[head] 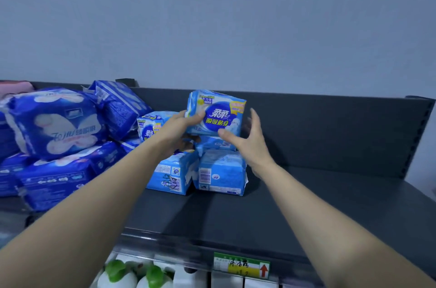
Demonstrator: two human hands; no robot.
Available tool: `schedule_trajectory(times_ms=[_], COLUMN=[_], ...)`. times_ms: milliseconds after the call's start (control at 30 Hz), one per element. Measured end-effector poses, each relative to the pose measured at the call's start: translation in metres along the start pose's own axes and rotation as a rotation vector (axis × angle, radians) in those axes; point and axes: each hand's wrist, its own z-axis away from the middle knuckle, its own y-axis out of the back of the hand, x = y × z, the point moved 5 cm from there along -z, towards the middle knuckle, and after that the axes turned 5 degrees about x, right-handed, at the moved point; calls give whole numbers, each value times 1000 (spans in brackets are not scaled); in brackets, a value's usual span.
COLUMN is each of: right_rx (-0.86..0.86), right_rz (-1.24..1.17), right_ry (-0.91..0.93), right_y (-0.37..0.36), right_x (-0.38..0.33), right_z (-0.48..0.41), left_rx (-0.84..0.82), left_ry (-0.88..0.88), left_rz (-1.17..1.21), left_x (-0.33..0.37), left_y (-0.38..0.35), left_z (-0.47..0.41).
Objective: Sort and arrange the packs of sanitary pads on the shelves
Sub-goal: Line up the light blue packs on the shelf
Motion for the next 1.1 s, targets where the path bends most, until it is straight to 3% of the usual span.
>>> schedule_trajectory(times_ms=[100,167,267,333,400,533,800,967,1100], right_rx=[-113,-85,11,46,56,29,31,54,121], right_rz=[-315,-344,-193,-107,-33,103,219,221,177], right_ry=[-156,-165,-104,-73,-52,-52,25,17,-5], right_y=[-5,-5,-2,-1,-2,-9,-16,-20,-16], right_x=[-4,-6,-4,0,5,14,18,21,21], right_z=[0,-2,-4,-2,-1,2,8,6,6], left_rx=[-101,-24,423,640,661,403,612,519,673], left_ry=[92,33,-438,-555,-416,-97,-199,-318,-400], left_rz=[-117,-239,-572,-643,-760,-726,-1073,-599,-489], left_x=[3,7,27,34,23,-20,-22,-28,-17], left_y=[-1,1,23,45,71,96,101,99,105], left_z=[15,19,19,20,3,-21,-2,-2,1])
